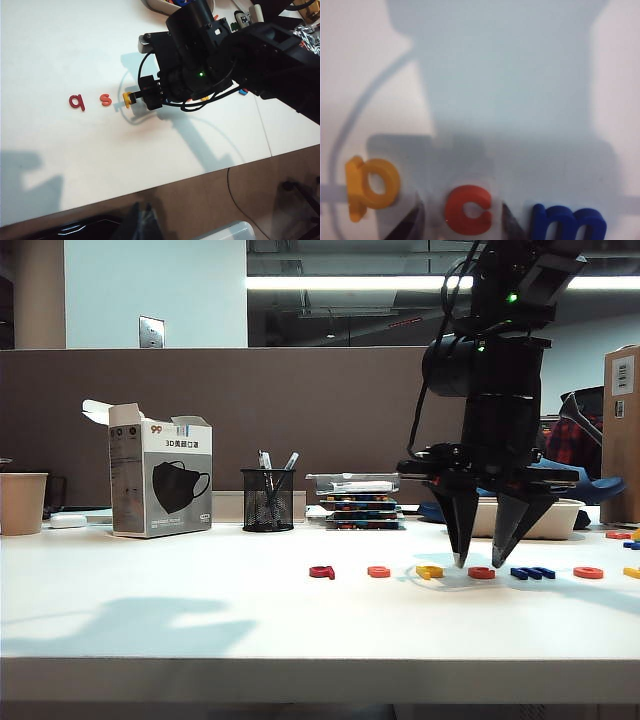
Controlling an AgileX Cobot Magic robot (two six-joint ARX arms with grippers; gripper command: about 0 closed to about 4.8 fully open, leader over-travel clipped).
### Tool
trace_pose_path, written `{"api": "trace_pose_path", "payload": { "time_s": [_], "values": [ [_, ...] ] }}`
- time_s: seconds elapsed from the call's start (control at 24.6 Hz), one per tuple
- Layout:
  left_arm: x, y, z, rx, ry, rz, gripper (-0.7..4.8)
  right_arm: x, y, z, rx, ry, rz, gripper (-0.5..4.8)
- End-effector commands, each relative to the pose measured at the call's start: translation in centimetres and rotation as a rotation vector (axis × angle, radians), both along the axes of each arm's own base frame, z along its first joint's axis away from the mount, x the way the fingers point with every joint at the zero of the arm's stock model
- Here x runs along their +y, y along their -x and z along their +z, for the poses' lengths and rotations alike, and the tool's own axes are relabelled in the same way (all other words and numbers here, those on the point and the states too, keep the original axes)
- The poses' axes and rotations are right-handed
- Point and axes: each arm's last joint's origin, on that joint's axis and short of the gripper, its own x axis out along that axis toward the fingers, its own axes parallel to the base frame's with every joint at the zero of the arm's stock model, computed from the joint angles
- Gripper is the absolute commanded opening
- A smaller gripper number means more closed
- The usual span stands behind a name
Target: Select the appropriate letters from the row of letter magnets placed on the table to arrange into the word "cup".
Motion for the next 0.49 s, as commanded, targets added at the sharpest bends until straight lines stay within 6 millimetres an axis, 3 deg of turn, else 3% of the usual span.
{"api": "trace_pose_path", "payload": {
  "time_s": [0.04,0.49],
  "values": [
    [0.07,0.03,0.17,-0.009,0.007,0.002,-0.05,0.19,-0.12,0.00,-0.011,-0.004,-0.002,1.90],
    [0.07,0.03,0.17,-0.009,0.007,0.002,-0.05,0.12,0.05,-1.00,0.048,0.018,-0.005,1.90]
  ]
}}
